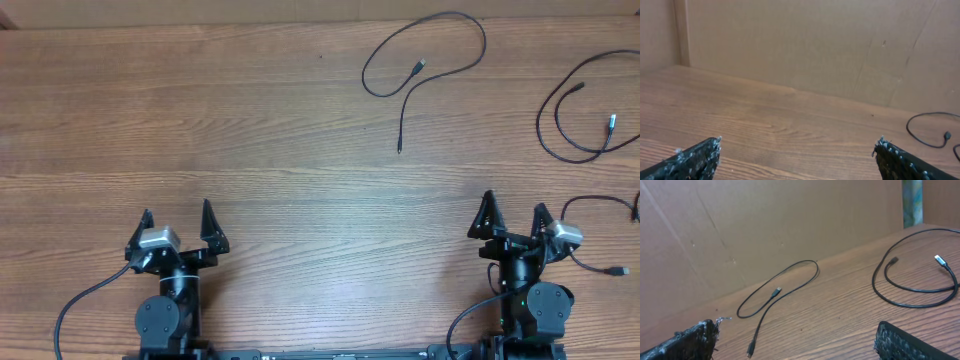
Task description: Untangle cables
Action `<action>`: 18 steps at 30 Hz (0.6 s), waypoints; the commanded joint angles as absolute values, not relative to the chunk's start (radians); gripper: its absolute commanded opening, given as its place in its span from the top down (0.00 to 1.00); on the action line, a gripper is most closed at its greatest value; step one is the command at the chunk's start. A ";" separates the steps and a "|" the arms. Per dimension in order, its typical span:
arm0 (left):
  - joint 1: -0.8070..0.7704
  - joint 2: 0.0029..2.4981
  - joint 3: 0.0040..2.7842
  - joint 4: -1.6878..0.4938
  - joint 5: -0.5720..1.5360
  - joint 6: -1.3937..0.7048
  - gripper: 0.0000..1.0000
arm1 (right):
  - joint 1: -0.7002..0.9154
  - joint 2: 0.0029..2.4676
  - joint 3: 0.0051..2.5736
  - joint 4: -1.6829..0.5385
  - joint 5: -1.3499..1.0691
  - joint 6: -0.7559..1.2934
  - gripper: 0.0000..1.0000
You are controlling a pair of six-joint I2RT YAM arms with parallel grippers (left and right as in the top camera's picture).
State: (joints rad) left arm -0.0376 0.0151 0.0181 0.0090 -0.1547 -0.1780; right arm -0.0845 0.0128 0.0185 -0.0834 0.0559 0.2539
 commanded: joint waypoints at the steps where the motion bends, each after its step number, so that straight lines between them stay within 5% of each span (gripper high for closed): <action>1: -0.039 0.003 0.005 0.023 -0.164 -0.184 0.00 | -0.084 0.003 0.007 -0.085 0.007 0.187 0.00; 18: -0.039 0.003 0.005 -0.073 -0.081 -0.150 0.00 | -0.085 0.003 0.008 -0.084 -0.017 0.185 0.00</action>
State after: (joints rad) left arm -0.0376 0.0151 0.0105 -0.0685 -0.1200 -0.1768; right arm -0.0845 0.0128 0.0185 -0.0895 -0.0105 0.1959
